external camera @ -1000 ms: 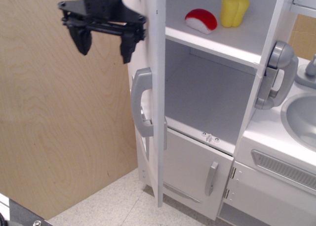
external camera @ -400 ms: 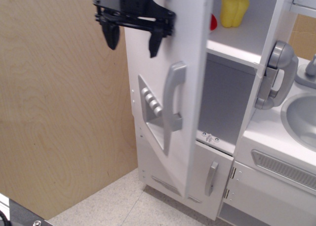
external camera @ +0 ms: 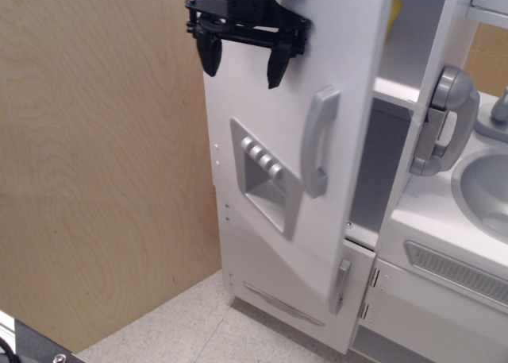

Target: Close fridge

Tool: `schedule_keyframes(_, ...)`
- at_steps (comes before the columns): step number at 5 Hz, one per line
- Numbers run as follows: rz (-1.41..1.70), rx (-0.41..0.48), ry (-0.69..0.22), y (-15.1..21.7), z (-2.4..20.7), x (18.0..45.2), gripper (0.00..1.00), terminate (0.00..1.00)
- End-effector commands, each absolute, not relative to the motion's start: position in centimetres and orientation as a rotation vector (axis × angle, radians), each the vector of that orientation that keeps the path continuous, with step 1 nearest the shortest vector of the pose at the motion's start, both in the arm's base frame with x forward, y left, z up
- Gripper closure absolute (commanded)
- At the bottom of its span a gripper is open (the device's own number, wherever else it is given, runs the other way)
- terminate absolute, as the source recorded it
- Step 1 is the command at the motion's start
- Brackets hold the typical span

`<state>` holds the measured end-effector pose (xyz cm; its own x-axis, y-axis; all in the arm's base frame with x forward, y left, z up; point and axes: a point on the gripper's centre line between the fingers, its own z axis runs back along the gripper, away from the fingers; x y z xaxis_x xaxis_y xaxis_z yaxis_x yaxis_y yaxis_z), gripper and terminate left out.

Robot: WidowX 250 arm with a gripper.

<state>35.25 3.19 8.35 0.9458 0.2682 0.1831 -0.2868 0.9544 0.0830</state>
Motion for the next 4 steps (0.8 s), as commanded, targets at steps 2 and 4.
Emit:
schedule_keyframes(2,0.334,0.112,-0.252,4.5,10.5,39.9,0.00,0.00)
schedule_keyframes(4,0.353,0.104,-0.281,4.9,11.0,41.1,0.00,0.00)
